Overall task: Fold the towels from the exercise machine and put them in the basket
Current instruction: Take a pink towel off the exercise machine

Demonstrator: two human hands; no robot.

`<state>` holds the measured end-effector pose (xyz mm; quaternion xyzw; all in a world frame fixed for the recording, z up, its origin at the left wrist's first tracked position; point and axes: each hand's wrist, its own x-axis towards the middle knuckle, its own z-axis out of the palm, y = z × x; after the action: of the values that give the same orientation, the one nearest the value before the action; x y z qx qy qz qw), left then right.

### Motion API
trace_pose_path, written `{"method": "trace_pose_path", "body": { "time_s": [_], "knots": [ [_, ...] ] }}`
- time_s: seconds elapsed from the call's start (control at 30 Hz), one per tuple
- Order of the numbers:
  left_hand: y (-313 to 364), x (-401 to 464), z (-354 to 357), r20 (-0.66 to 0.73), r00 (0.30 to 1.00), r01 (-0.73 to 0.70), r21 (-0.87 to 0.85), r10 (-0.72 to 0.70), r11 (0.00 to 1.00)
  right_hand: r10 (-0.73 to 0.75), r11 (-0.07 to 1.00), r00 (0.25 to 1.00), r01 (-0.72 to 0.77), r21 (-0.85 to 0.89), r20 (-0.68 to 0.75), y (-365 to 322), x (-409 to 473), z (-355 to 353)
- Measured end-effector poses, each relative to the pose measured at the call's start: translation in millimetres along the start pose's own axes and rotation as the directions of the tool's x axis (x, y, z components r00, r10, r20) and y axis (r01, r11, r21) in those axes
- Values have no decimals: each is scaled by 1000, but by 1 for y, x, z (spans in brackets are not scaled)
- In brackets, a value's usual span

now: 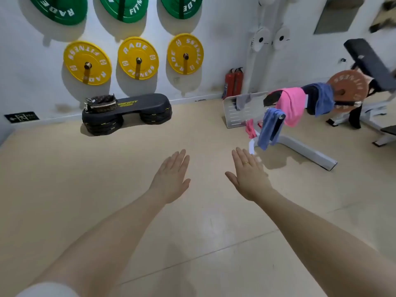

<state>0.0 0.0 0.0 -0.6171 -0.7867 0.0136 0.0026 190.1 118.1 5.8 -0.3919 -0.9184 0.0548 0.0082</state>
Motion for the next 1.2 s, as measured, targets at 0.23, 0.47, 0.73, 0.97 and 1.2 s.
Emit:
{"method": "trace_pose_path", "body": {
  "time_s": [0.23, 0.47, 0.73, 0.97, 1.2],
  "knots": [
    [37, 107, -3, -68, 989, -141, -108, 135, 984, 173, 981, 982, -165, 105, -73, 79, 40, -2],
    [42, 259, 7, -69, 978, -206, -204, 196, 957, 237, 969, 971, -235, 78, -16, 147, 145, 7],
    [34, 448, -2, -35, 990, -140, -287, 136, 948, 257, 966, 966, -258, 26, 23, 228, 293, -25],
    [77, 582, 7, 35, 956, -267, -304, 291, 915, 320, 944, 938, -327, 31, 135, 322, 380, -13],
    [113, 726, 15, 38, 942, -297, -371, 334, 880, 397, 908, 897, -414, 56, 197, 432, 498, -27]
  ]
}}
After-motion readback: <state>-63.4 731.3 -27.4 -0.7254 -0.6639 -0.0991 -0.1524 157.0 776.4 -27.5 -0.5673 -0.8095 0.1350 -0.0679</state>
